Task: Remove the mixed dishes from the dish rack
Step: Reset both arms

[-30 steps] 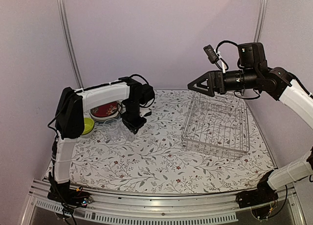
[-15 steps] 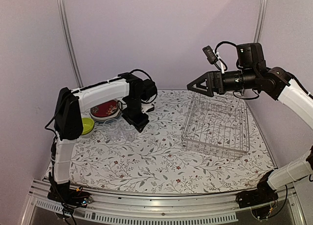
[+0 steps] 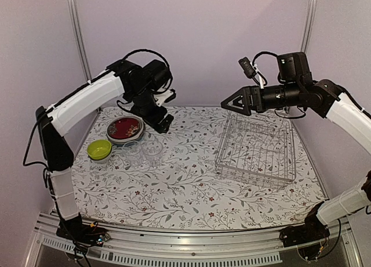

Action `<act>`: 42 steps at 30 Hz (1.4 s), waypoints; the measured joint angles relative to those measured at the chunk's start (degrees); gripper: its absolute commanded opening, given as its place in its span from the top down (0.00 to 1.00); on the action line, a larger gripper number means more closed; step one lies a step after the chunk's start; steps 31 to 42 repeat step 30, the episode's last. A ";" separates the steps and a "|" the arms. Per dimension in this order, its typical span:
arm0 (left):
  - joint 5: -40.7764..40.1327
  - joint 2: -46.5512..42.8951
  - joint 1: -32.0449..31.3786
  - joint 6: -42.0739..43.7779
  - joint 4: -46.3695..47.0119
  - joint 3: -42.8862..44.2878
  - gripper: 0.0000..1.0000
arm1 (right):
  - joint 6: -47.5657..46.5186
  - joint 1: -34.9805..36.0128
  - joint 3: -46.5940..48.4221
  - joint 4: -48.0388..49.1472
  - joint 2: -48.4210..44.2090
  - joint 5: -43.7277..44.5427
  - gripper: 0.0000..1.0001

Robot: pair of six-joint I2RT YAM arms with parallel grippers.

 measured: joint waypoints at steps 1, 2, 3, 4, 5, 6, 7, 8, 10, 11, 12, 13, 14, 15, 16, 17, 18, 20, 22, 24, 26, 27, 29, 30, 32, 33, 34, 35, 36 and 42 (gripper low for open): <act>0.04 -1.44 0.17 -0.07 0.22 -0.20 0.00 | -0.04 -0.15 0.00 -0.09 0.17 0.17 0.01; 0.11 -3.21 0.44 -0.22 0.72 -0.63 0.00 | -0.15 -0.33 0.00 -0.13 0.39 0.55 0.01; 0.24 -5.11 0.59 -0.35 1.55 -1.38 0.01 | -0.17 -0.46 0.00 -0.15 0.59 0.85 0.01; 0.37 -7.63 0.90 -0.48 2.97 -2.97 0.00 | -0.17 -0.66 -0.02 -0.15 0.81 1.09 0.01; 0.37 -10.01 1.31 -0.70 4.17 -4.68 0.00 | -0.17 -0.85 -0.13 -0.07 0.96 1.38 0.01; 0.39 -12.59 1.81 -0.92 5.84 -6.95 0.00 | -0.17 -1.14 -0.44 0.09 0.96 1.64 0.01; 0.48 -15.13 2.40 -1.09 7.56 -9.42 0.00 | -0.13 -1.42 -0.98 0.37 0.96 1.95 0.01; 0.76 -18.18 3.23 -1.46 9.81 -12.81 0.00 | -0.07 -1.75 -1.64 0.85 0.94 2.12 0.01; 1.97 -24.68 5.86 -2.89 13.79 -19.98 0.00 | 0.42 -2.93 -3.85 2.36 0.94 2.32 0.01; 2.56 -27.19 7.23 -3.74 15.56 -22.75 0.00 | 0.79 -3.67 -5.07 2.95 0.94 2.38 0.01; 3.41 -29.92 8.94 -4.63 17.57 -25.81 0.01 | 1.18 -4.61 -6.58 3.65 0.94 2.43 0.01; 4.42 -32.83 11.04 -5.70 19.65 -29.11 0.01 | 1.53 -5.46 -7.91 4.28 0.90 2.43 0.01; 5.53 -35.76 13.29 -7.02 21.81 -32.52 0.00 | 2.05 -6.38 -9.31 4.76 0.85 2.45 0.01; 6.27 -38.47 15.61 -8.28 23.32 -35.50 0.00 | 2.49 -7.34 -10.69 5.40 0.83 2.49 0.01; 7.13 -40.96 17.84 -9.60 24.76 -38.21 0.00 | 2.82 -8.46 -12.35 6.03 0.68 2.54 0.01; 8.09 -43.56 20.41 -11.10 26.40 -41.20 0.01 | 3.26 -9.46 -13.86 6.58 0.46 2.54 0.01; 8.52 -44.98 21.86 -12.07 27.10 -42.80 0.00 | 3.72 -10.45 -15.30 7.08 0.15 2.54 0.01; 9.94 -46.99 24.46 -14.14 28.87 -45.83 0.00 | 4.42 -12.35 -18.05 8.02 -0.83 2.58 0.01; 11.30 -47.58 26.16 -15.91 30.18 -48.11 0.00 | 5.38 -14.62 -21.00 9.05 -2.38 2.54 0.01; 12.70 -47.36 27.23 -17.62 31.61 -50.40 0.00 | 6.14 -16.72 -23.58 9.81 -4.20 2.58 0.01; 13.88 -47.01 27.76 -19.17 32.68 -52.65 0.00 | 6.78 -18.49 -25.97 10.45 -6.25 2.73 0.01; 14.14 -46.93 27.93 -19.47 32.92 -53.09 0.00 | 7.04 -19.28 -27.02 10.51 -7.34 2.75 0.01; 15.04 -46.56 28.13 -20.52 33.73 -54.16 0.01 | 7.61 -20.74 -28.55 10.69 -9.29 2.73 0.01; 15.41 -46.34 28.17 -20.96 34.18 -54.49 0.01 | 7.82 -21.29 -29.09 10.73 -10.03 2.73 0.01; 15.41 -46.34 28.17 -20.96 34.18 -54.49 0.01 | 7.82 -21.29 -29.09 10.73 -10.03 2.73 0.01; 15.41 -46.34 28.17 -20.96 34.18 -54.49 0.01 | 7.82 -21.29 -29.09 10.73 -10.03 2.73 0.01; 15.41 -46.34 28.17 -20.96 34.18 -54.49 0.01 | 7.82 -21.29 -29.09 10.73 -10.03 2.73 0.01; 15.41 -46.34 28.17 -20.96 34.18 -54.49 0.01 | 7.82 -21.29 -29.09 10.73 -10.03 2.73 0.01; 15.41 -46.34 28.17 -20.96 34.18 -54.49 0.01 | 7.82 -21.29 -29.09 10.73 -10.03 2.73 0.01; 15.41 -46.34 28.17 -20.96 34.18 -54.49 0.01 | 7.82 -21.29 -29.09 10.73 -10.03 2.73 0.01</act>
